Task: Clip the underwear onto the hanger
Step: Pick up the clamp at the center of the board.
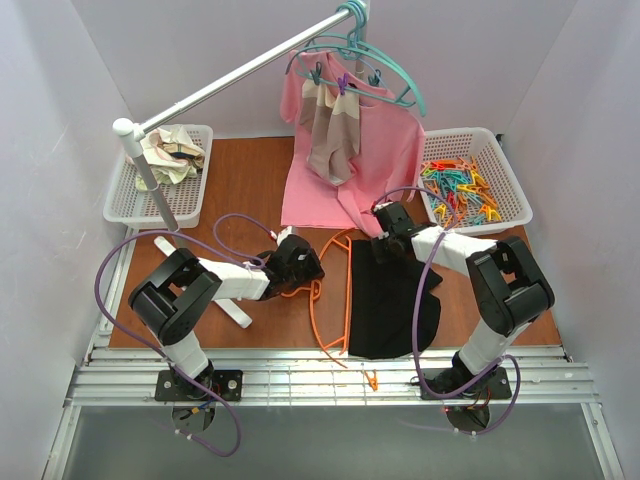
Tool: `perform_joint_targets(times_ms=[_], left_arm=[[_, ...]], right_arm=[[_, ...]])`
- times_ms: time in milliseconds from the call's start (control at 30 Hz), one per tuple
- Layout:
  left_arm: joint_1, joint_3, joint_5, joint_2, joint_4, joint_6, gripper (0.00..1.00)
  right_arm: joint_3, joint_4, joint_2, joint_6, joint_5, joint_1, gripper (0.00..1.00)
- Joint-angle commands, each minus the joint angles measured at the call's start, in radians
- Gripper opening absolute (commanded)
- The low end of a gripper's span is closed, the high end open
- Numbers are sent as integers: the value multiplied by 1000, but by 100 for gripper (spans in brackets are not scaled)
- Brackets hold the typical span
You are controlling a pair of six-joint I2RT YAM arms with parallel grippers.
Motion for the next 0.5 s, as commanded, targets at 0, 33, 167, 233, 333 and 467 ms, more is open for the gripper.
perform_joint_targets(times_ms=[0,33,167,233,333,467], left_arm=[[-4,31,-44,-2,-57,2,0],[-4,31,-42,0,-59,2,0],[-4,38,-36,4,-46,11,0],[-4,42,-27,4,-36,12,0],[-4,49,-12,9,18,26,0],[-4,57,-1,4,50,43,0]], right_arm=[[6,-141,18,37,29,-2,1],[4,-146,13,39,29,-3,1],[7,-138,-16,20,-5,-2,1],[10,-124,-30,6,-31,-3,1],[12,-85,-82,-20,-103,-2,2],[30,-60,-143,-52,-170,-2,14]])
